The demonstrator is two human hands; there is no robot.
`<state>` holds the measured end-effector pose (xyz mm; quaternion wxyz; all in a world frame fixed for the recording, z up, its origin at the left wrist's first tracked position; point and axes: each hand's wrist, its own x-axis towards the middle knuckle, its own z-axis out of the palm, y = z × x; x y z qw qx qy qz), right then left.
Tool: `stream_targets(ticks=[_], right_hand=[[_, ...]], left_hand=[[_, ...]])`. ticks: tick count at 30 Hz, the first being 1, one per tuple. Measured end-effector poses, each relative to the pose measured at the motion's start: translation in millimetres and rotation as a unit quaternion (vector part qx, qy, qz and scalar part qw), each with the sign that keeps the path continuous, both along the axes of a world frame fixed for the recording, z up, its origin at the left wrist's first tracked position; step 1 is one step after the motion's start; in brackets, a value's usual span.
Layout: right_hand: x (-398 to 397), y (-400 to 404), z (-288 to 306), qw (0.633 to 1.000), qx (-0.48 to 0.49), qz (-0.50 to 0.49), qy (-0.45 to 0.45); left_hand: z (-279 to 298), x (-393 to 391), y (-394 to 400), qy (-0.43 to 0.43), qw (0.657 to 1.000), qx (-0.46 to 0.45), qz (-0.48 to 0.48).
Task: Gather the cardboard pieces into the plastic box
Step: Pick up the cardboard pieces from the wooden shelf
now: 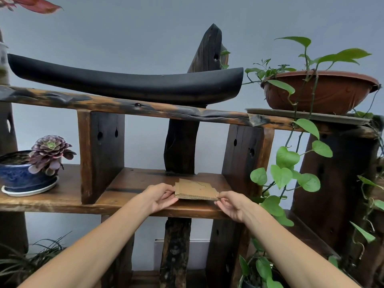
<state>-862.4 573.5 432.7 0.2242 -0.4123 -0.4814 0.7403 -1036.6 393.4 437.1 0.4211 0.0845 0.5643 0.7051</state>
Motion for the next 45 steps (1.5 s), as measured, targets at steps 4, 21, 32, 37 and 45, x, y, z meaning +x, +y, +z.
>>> stream_targets(ticks=[4, 21, 32, 37, 45], right_hand=[[8.8, -12.8, 2.5, 1.0, 0.004, -0.021, 0.02], [58.7, -95.0, -18.6, 0.981, 0.033, -0.153, 0.118], [128.5, -168.4, -85.5, 0.967, 0.112, -0.225, 0.037], [178.8, -198.4, -117.2, 0.957, 0.15, -0.246, -0.026], [264.3, -246.1, -166.7, 0.937, 0.133, -0.314, -0.072]], left_hand=[[-2.8, 2.7, -9.2, -0.008, 1.0, 0.014, -0.017], [-33.4, 21.9, -47.9, -0.025, 0.986, 0.095, -0.133], [-93.6, 58.2, -63.2, 0.132, 0.969, 0.05, -0.203], [-127.0, 97.7, -62.2, 0.137, 0.946, 0.035, -0.292], [-166.3, 175.3, -62.3, 0.141, 0.91, -0.001, -0.389]])
